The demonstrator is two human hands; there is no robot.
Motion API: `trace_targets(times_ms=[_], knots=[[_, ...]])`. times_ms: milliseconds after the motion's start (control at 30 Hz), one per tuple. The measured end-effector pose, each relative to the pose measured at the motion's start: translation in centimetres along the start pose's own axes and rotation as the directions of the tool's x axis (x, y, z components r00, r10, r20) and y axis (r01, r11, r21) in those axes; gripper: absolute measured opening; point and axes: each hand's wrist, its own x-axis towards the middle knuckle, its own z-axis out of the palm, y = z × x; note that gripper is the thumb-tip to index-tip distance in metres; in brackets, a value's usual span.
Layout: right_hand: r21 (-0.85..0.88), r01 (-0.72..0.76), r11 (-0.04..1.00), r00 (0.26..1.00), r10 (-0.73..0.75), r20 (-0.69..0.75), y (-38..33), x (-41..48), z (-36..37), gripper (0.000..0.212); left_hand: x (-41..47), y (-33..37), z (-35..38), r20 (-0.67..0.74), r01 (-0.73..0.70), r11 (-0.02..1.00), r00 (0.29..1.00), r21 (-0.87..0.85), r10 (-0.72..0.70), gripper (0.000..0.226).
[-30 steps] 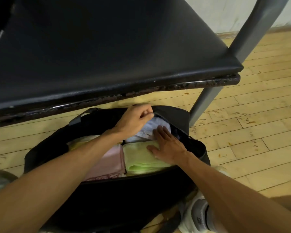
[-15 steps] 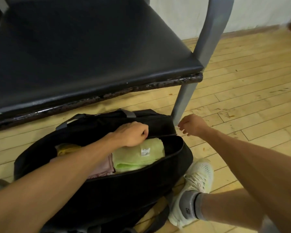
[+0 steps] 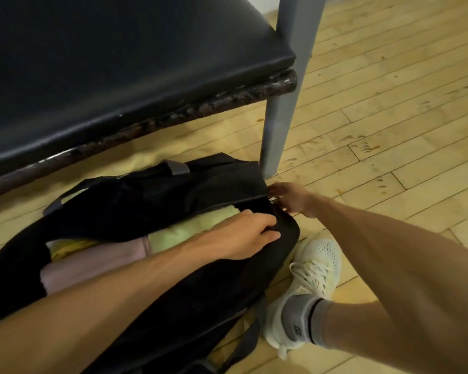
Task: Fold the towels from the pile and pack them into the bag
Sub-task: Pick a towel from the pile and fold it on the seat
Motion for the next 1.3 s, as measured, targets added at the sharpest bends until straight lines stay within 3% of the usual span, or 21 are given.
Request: trace_targets(times_ms=[133,267,467,600,767,867,1000,1133,1300], knots=[[-0.055,0.046,0.997,0.998,-0.048,-0.044,0.7,1.5,0.4,0.039,-1.6,-1.8,-1.9,-0.065,0.092,0.988,0.993,-0.120,-0.101,0.036],[-0.221,0.043,0.974,0.978,-0.086,-0.189,0.6,2.0,0.7,0.024,-1.5,-3.3,-3.0,-0.067,0.208,0.977,0.976,0.041,-0.205,0.029],[-0.455,-0.075,0.887,0.981,-0.018,-0.195,-1.2,0.5,-0.6,0.029,0.5,-2.0,-1.1,-0.120,0.276,0.959,0.956,0.067,-0.267,0.017],[-0.548,-0.048,0.835,0.982,-0.062,-0.181,-1.8,-0.3,-2.4,0.027,1.1,-0.8,-0.2,-0.115,0.218,0.976,0.970,0.009,-0.216,0.027],[-0.647,0.074,0.759,0.989,-0.140,-0.050,-4.6,-3.6,-4.7,0.017,1.5,-0.8,-0.9,0.003,0.298,0.954,0.955,-0.037,-0.298,0.025],[-0.586,0.137,0.798,0.989,-0.147,0.030,-5.6,-5.6,-5.3,0.012,1.5,-0.2,-1.2,0.014,0.301,0.940,0.953,-0.162,-0.303,0.008],[-0.325,0.108,0.940,0.994,-0.096,0.051,-4.4,-6.0,-4.4,0.015,2.7,1.0,-1.2,-0.175,0.214,0.869,0.932,-0.445,-0.319,0.034],[-0.058,0.068,0.996,0.996,-0.065,0.055,-3.0,-5.3,-4.3,0.019,4.9,1.3,-0.3,-0.168,0.255,0.903,0.930,-0.346,-0.327,0.046],[0.067,0.029,0.997,0.996,-0.034,0.082,-2.8,-4.7,-4.0,0.019,6.5,1.1,0.5,-0.241,0.280,0.891,0.894,-0.356,-0.378,0.027]])
